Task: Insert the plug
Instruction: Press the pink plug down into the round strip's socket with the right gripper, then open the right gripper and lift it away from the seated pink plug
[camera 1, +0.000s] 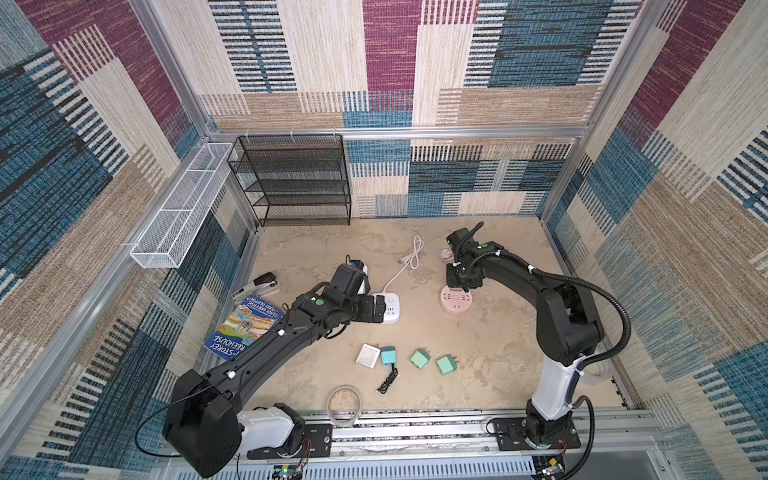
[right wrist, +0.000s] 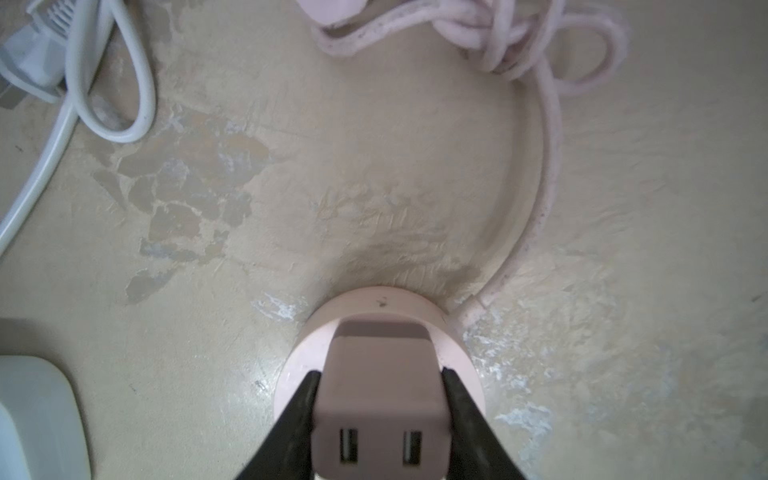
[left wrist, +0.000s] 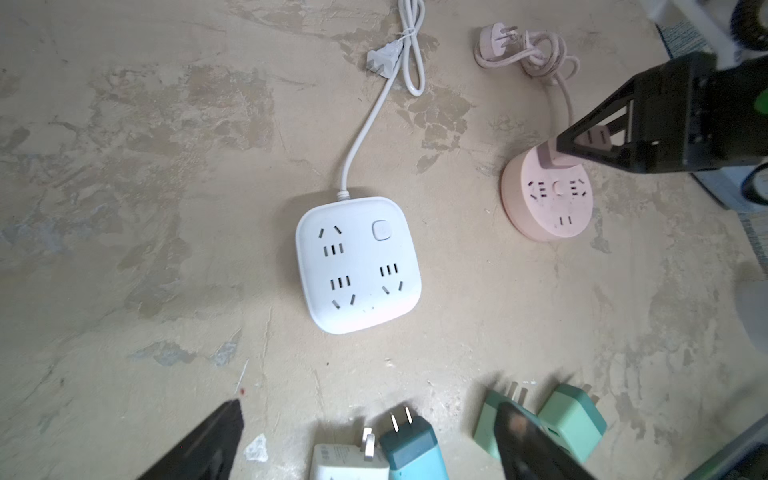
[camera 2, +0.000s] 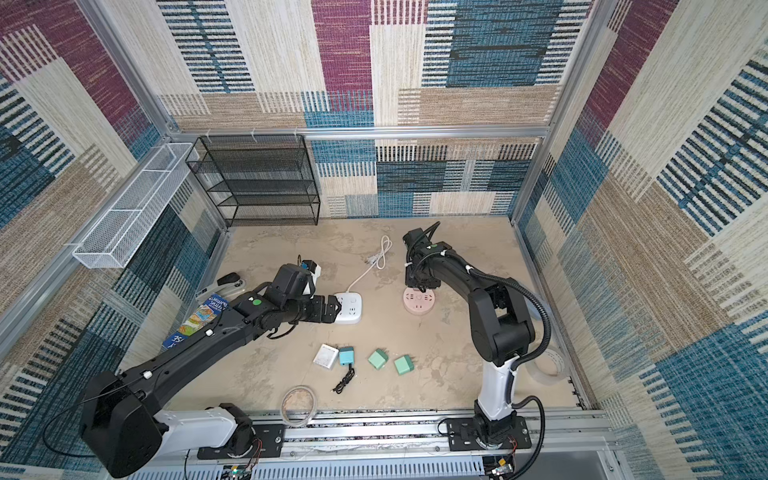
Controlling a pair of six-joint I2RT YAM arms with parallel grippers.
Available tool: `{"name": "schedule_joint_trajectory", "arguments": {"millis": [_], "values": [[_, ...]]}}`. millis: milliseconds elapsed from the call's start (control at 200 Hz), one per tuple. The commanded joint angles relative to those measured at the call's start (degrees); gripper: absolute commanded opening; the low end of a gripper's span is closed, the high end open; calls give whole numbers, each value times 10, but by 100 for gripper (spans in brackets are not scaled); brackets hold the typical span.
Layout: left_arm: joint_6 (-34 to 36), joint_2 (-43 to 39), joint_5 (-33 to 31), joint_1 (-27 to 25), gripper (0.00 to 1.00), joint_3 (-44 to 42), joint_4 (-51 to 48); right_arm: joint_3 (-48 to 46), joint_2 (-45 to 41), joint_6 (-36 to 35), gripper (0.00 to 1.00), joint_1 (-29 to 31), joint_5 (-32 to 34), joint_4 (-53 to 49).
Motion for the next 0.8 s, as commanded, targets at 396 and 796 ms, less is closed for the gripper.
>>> {"name": "schedule_joint_trajectory", "arguments": {"millis": [396, 796], "values": [[14, -12, 64, -1, 99, -1, 5, -66, -49, 45, 0, 12, -65, 77], [15, -9, 66, -1, 99, -1, 7, -66, -50, 56, 43, 39, -64, 84]]}}
